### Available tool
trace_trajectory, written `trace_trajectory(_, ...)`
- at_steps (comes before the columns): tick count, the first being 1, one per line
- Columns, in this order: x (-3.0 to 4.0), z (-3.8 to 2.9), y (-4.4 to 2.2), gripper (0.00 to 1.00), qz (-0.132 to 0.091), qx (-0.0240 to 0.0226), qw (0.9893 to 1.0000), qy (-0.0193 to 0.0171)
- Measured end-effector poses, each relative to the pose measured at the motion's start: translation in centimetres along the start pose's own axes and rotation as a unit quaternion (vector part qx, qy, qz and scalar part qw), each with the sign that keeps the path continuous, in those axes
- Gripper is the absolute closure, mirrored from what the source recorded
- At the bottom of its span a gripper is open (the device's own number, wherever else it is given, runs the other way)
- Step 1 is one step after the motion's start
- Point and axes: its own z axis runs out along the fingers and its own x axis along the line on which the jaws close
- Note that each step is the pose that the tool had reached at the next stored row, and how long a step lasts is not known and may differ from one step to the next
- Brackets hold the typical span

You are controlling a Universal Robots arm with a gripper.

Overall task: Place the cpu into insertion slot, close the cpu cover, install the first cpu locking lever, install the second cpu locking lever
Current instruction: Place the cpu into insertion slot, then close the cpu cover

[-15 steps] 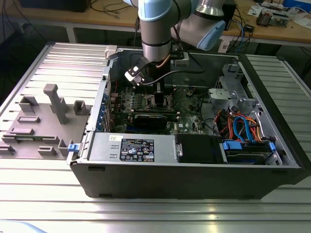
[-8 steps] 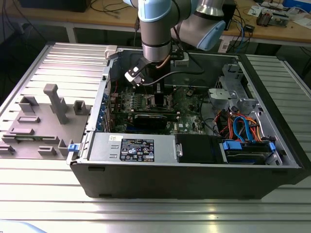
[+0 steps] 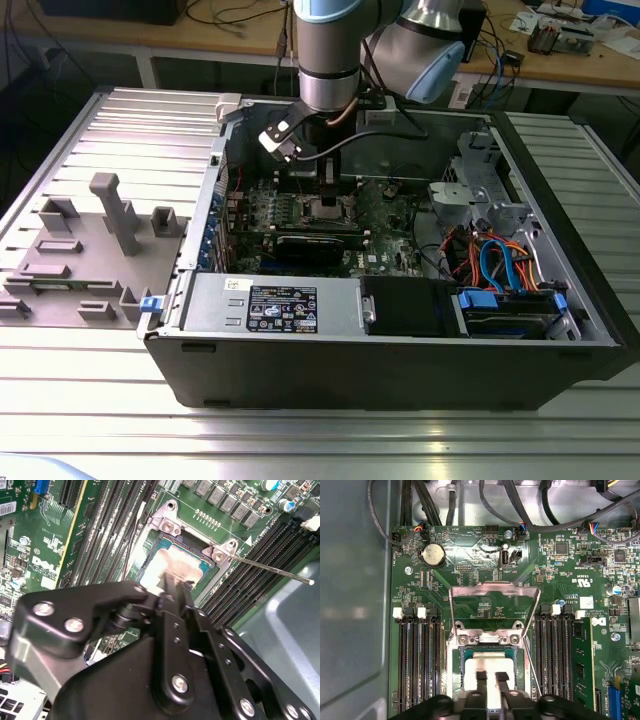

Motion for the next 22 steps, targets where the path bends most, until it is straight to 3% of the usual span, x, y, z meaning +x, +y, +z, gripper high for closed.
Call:
trace_trajectory(3, 0.0, 0.0, 0.0, 0.89, 0.0, 0.0, 1.0, 0.0)
trace_trajectory(19, 0.0, 0.0, 0.04, 0.89, 0.0, 0.0001, 1.0, 0.0)
trace_trajectory(22, 0.0, -0.03, 0.11, 0.89, 0.0, 0.0041, 1.0, 0.0001)
